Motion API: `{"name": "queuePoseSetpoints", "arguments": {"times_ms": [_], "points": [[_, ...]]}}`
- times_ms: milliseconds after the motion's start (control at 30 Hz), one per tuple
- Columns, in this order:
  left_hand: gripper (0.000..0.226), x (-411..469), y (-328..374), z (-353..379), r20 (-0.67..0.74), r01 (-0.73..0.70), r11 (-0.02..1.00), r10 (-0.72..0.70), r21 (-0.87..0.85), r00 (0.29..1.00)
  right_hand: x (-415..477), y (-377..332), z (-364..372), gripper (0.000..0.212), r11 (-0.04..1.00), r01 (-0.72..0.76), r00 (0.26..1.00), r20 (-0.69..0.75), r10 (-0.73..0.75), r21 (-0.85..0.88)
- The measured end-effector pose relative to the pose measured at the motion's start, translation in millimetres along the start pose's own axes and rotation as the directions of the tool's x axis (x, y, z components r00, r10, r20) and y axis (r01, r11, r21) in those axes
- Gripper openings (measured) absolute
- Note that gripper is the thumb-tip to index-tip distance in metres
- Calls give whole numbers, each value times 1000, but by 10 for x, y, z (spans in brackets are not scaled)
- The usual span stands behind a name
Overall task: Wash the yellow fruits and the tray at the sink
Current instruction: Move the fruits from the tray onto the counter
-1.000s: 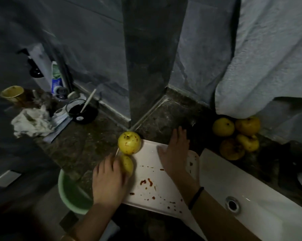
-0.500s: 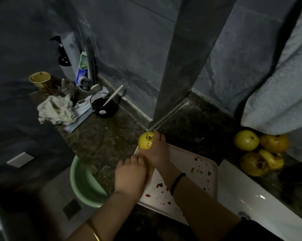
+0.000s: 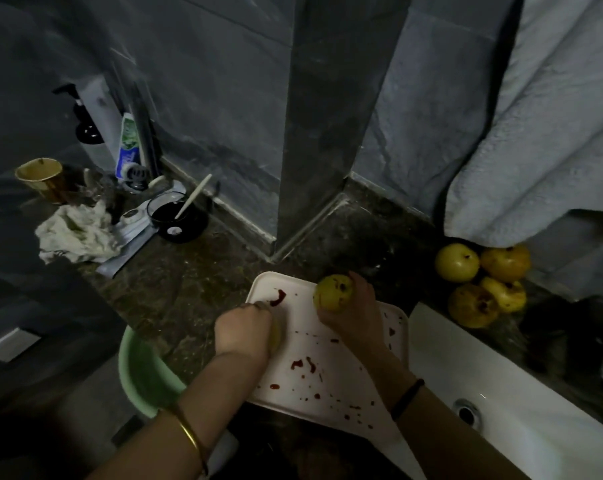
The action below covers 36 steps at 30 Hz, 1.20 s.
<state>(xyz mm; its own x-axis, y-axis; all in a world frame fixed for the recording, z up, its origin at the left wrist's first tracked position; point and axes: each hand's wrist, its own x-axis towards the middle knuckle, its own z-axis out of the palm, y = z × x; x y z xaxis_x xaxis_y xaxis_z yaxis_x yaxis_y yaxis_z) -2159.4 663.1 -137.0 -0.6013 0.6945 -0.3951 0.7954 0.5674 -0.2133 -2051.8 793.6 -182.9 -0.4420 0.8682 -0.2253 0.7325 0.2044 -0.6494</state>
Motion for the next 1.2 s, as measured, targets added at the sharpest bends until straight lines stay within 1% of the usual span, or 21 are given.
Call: {"name": "queuePoseSetpoints", "arguments": {"times_ms": [100, 167, 267, 300, 467, 600, 700, 733, 867, 933, 1000, 1200], "points": [[37, 25, 25, -24, 18, 28, 1000, -28, 0, 999, -102, 247, -211, 89, 1000, 14, 999, -46, -14, -11], [43, 40, 34, -37, 30, 36, 999, -36, -13, 999, -152, 392, -299, 90, 999, 35, 996, -80, -36, -6], [63, 44, 53, -79, 50, 29, 1000, -29, 8, 998, -181, 517, -361, 92, 995, 12, 995, -98, -2, 98], [66, 43, 55, -89, 56, 27, 1000, -28, 16, 998, -177, 527, -391, 92, 992, 8, 994, -107, 5, 124], [53, 40, 64, -128, 64, 5, 999, -8, 43, 998, 45, 640, -580, 91, 964, 10, 961, -267, 64, 266], [61, 29, 65, -141, 76, 1, 1000, -3, 24, 997, 322, 777, -699, 83, 943, -51, 926, -338, 167, 327], [73, 48, 38, -163, 113, 12, 1000, -11, -12, 994, 656, 1169, -614, 87, 950, -140, 914, -332, 232, 278], [75, 59, 24, -170, 126, 15, 1000, -13, -19, 992, 690, 1156, -625, 89, 953, -163, 911, -331, 244, 256], [71, 92, 28, -185, 148, 6, 1000, -4, -16, 989, 671, 957, -737, 89, 960, -155, 914, -335, 228, 232], [69, 107, 43, -189, 152, 8, 1000, -6, -8, 988, 744, 1003, -727, 98, 962, -147, 918, -331, 219, 230], [72, 104, 47, -201, 160, 15, 1000, -13, -8, 987, 776, 1023, -715, 106, 961, -135, 922, -325, 211, 240], [78, 130, 62, -205, 193, 26, 1000, -27, 9, 981, 915, 1084, -687, 104, 970, -136, 914, -353, 202, 201]]}}
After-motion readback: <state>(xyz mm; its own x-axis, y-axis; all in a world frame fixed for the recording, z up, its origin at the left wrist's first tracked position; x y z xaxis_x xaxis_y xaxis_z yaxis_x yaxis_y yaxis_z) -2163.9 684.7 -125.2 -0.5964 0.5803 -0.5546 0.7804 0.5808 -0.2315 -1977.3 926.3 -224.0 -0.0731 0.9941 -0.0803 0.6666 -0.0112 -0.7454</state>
